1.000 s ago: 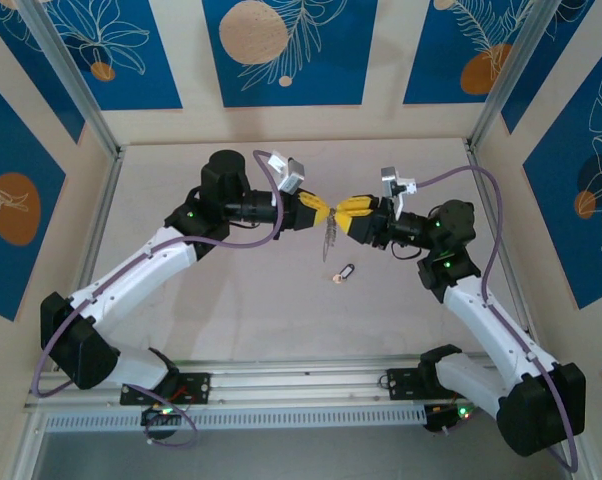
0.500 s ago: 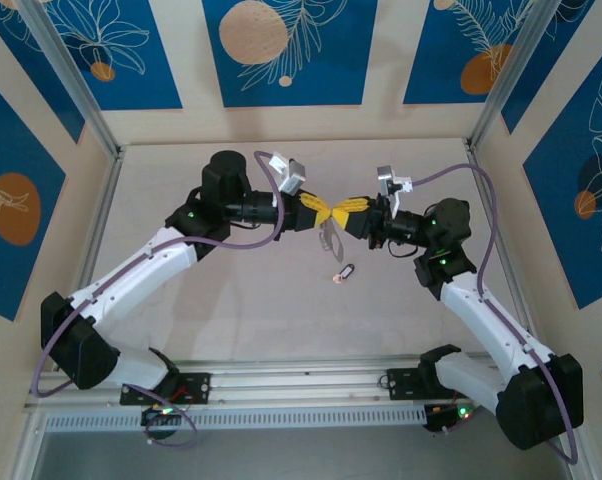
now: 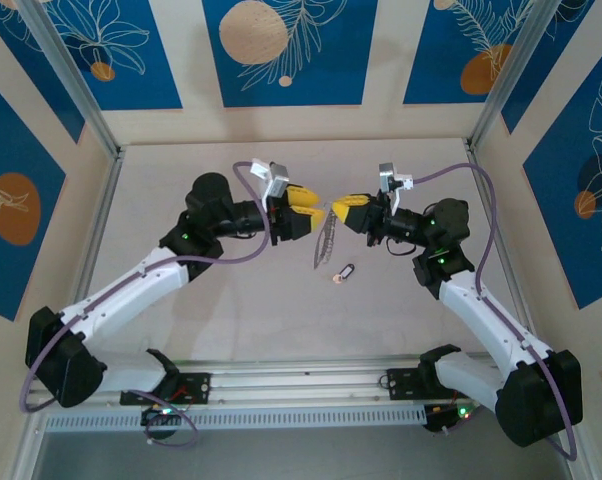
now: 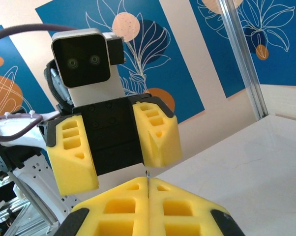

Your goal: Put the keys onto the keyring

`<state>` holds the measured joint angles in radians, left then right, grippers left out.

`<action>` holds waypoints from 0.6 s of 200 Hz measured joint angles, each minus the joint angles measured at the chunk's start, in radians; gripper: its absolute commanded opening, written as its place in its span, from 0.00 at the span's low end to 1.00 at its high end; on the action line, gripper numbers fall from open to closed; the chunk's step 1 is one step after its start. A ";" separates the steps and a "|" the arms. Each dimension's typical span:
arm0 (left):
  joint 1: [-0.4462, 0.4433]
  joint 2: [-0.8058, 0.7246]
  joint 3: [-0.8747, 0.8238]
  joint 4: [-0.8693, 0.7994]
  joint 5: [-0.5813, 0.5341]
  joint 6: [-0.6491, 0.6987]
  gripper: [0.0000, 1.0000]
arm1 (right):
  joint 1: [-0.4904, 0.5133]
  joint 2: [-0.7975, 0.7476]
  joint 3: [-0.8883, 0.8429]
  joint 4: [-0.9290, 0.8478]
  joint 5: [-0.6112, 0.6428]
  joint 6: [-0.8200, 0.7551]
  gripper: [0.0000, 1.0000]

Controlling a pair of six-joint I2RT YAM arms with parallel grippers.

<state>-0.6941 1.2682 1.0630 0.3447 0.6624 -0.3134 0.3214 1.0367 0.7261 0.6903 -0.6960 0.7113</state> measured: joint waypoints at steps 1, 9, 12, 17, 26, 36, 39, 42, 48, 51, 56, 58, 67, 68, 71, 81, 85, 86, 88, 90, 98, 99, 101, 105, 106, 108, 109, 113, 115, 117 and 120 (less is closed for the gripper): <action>0.000 -0.001 -0.002 0.003 -0.002 -0.002 0.46 | 0.000 0.000 0.000 0.000 0.000 0.000 0.00; 0.001 -0.011 -0.022 0.031 -0.015 -0.021 0.45 | 0.000 -0.001 -0.004 0.000 0.006 0.003 0.00; 0.002 -0.013 -0.028 0.041 -0.019 -0.025 0.45 | 0.000 -0.001 -0.005 0.000 0.008 0.004 0.00; 0.003 -0.014 -0.037 0.060 -0.022 -0.038 0.44 | 0.000 -0.001 -0.006 0.001 0.011 0.006 0.00; 0.004 -0.015 -0.051 0.092 -0.026 -0.056 0.42 | 0.000 -0.001 -0.009 0.003 0.017 0.011 0.00; 0.005 -0.012 -0.067 0.129 -0.027 -0.086 0.40 | 0.000 -0.002 -0.013 0.005 0.022 0.016 0.00; 0.005 -0.011 -0.071 0.140 -0.027 -0.090 0.40 | 0.000 -0.003 -0.014 0.006 0.025 0.019 0.00; 0.005 -0.009 -0.074 0.151 -0.026 -0.101 0.40 | 0.000 -0.005 -0.016 0.006 0.027 0.021 0.00; 0.005 -0.002 -0.078 0.170 -0.024 -0.111 0.39 | 0.000 -0.007 -0.020 0.007 0.031 0.024 0.00; 0.005 0.001 -0.079 0.179 -0.022 -0.121 0.39 | 0.000 -0.008 -0.022 0.010 0.034 0.027 0.00; 0.005 0.008 -0.080 0.195 -0.018 -0.130 0.39 | 0.000 -0.008 -0.023 0.011 0.036 0.032 0.00; 0.005 0.011 -0.081 0.201 -0.017 -0.134 0.39 | 0.000 -0.008 -0.023 0.012 0.037 0.032 0.00; 0.005 0.024 -0.082 0.224 -0.013 -0.150 0.39 | 0.000 -0.008 -0.025 0.018 0.042 0.040 0.00; 0.005 0.026 -0.082 0.228 -0.013 -0.153 0.39 | 0.000 -0.008 -0.026 0.019 0.043 0.041 0.00; 0.005 0.031 -0.082 0.237 -0.010 -0.159 0.39 | 0.000 -0.009 -0.027 0.023 0.043 0.041 0.00; 0.005 0.045 -0.087 0.268 -0.005 -0.177 0.39 | 0.000 -0.010 -0.029 0.030 0.046 0.049 0.00; 0.005 0.050 -0.088 0.277 -0.002 -0.184 0.39 | 0.000 -0.010 -0.030 0.032 0.046 0.053 0.00; 0.005 0.051 -0.089 0.279 -0.002 -0.185 0.39 | 0.000 -0.011 -0.030 0.033 0.046 0.053 0.00; 0.005 0.055 -0.089 0.284 0.000 -0.188 0.39 | 0.000 -0.011 -0.030 0.035 0.047 0.055 0.00; 0.005 0.058 -0.090 0.290 0.001 -0.193 0.39 | 0.000 -0.011 -0.031 0.037 0.048 0.056 0.00; 0.005 0.071 -0.093 0.310 0.006 -0.208 0.39 | 0.000 -0.012 -0.033 0.044 0.051 0.060 0.00; 0.005 0.071 -0.093 0.311 0.007 -0.209 0.39 | 0.000 -0.013 -0.033 0.045 0.052 0.060 0.00; 0.005 0.074 -0.093 0.315 0.010 -0.212 0.39 | 0.000 -0.013 -0.034 0.046 0.053 0.060 0.00; 0.005 0.080 -0.094 0.323 0.011 -0.218 0.39 | 0.000 -0.013 -0.034 0.049 0.054 0.063 0.00; 0.005 0.082 -0.095 0.326 0.012 -0.221 0.39 | 0.000 -0.013 -0.034 0.050 0.054 0.063 0.00; 0.005 0.084 -0.095 0.330 0.013 -0.224 0.39 | 0.000 -0.013 -0.034 0.051 0.055 0.064 0.00; 0.005 0.085 -0.096 0.333 0.014 -0.228 0.39 | 0.000 -0.013 -0.034 0.051 0.056 0.064 0.00; 0.005 0.090 -0.097 0.340 0.017 -0.232 0.39 | 0.000 -0.013 -0.034 0.051 0.058 0.066 0.00; 0.005 0.093 -0.097 0.346 0.018 -0.235 0.39 | 0.000 -0.013 -0.034 0.052 0.058 0.067 0.00; 0.005 0.096 -0.098 0.351 0.018 -0.240 0.39 | 0.000 -0.013 -0.034 0.052 0.059 0.067 0.00; 0.005 0.099 -0.098 0.357 0.019 -0.242 0.38 | 0.000 -0.013 -0.034 0.053 0.061 0.067 0.00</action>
<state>-0.6895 1.3674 0.9646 0.7017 0.6815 -0.5556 0.3214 1.0241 0.6922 0.7437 -0.6353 0.7784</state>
